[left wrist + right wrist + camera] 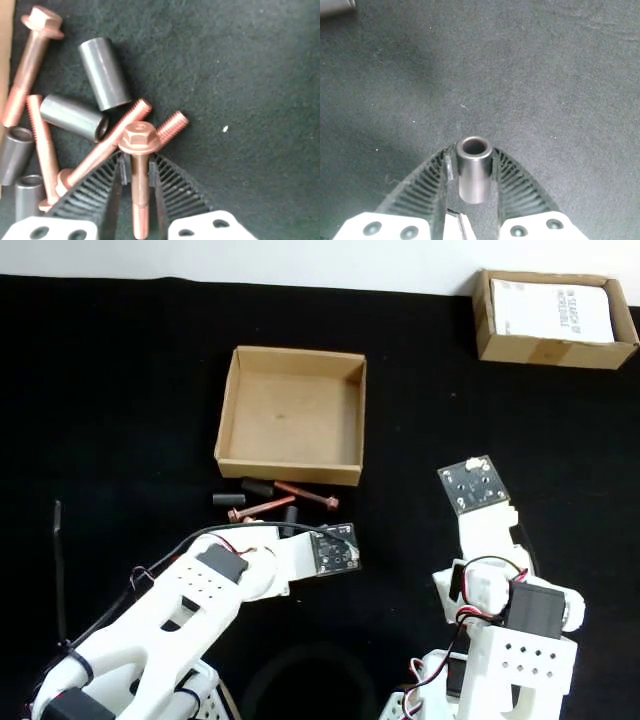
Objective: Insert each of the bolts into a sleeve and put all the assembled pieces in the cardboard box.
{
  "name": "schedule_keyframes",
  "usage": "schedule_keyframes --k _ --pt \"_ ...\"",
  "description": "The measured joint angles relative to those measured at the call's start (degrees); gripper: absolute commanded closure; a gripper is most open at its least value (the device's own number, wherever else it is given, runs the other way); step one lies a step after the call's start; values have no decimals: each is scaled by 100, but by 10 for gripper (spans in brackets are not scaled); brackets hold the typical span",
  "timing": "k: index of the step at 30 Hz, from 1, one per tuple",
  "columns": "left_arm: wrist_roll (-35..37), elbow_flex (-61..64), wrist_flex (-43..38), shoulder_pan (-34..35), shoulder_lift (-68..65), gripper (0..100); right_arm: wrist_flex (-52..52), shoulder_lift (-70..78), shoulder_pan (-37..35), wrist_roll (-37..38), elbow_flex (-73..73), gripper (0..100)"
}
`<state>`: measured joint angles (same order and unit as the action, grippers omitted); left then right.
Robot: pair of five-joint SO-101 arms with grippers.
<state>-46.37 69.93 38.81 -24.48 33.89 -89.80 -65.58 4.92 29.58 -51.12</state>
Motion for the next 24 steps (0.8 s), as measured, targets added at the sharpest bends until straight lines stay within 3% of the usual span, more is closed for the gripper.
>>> schedule_keyframes --k 3,8,15,20,24 --pt "589 -396 571 9 -18 992 0 0 0 0 0 991" --pt "1556 -1899 2259 35 -18 990 0 0 0 -369 343 991" --pt "2242 -4053 4246 44 -18 992 -668 -9 -413 -1108 1213 991" --pt "2822 -4677 4932 35 220 992 -1037 -273 -501 -1284 1336 991" --pt "3569 -4677 4642 35 1046 992 -897 -1187 -607 -1284 1336 991"
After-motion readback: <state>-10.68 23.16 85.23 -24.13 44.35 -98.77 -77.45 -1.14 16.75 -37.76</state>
